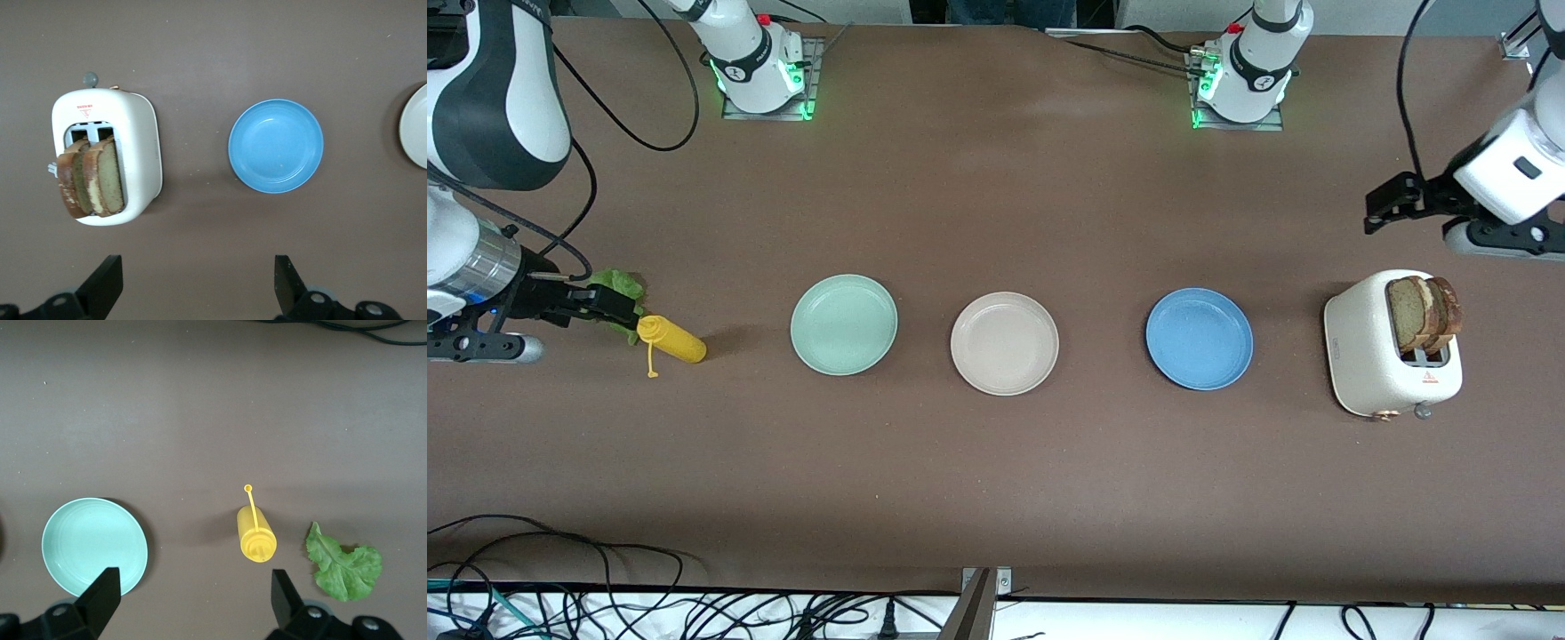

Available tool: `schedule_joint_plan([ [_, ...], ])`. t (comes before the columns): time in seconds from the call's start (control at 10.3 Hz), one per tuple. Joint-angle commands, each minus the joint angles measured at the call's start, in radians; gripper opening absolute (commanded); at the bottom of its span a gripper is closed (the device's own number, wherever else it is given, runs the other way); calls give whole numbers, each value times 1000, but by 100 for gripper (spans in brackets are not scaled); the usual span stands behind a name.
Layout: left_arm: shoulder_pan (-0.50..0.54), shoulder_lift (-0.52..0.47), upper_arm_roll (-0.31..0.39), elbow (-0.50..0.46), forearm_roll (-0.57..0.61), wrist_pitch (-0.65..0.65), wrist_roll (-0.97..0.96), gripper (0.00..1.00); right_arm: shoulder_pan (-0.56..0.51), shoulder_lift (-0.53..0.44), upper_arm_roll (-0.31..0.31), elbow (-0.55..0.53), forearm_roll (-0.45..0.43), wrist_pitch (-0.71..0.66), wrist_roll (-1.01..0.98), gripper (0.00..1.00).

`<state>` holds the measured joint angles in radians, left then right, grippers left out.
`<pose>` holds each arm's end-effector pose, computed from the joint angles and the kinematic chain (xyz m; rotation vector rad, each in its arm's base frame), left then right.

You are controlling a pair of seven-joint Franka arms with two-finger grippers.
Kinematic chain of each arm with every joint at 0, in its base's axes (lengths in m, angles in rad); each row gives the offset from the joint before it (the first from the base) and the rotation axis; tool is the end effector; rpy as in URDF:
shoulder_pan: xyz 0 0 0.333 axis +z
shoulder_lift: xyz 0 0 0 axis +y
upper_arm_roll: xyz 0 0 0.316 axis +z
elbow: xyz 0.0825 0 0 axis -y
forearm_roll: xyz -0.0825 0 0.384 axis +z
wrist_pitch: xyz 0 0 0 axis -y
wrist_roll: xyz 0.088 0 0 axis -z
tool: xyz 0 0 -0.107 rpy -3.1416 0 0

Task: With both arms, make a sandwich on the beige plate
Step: 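Lower the left gripper onto a toast slice in the white toaster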

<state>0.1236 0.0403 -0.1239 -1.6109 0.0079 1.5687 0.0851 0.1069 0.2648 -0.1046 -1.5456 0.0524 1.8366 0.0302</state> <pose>0.5634 0.0020 0.5831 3.1355 -0.1346 -0.1291 0.6454 0.0126 0.5016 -3.1169 0.0576 -0.0426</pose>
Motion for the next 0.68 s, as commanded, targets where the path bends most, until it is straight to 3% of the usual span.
schedule_joint_plan([
  [0.0,53,41,-3,34,10,-1,50,100,-4,2,3,12,12,-2,0,100],
  [0.19,54,75,-8,31,169,46,50,100,-4,2,3,10,12,-2,-1,100],
  [0.58,76,157,-6,-32,175,157,41,100,-4,2,3,10,12,-2,-1,100],
])
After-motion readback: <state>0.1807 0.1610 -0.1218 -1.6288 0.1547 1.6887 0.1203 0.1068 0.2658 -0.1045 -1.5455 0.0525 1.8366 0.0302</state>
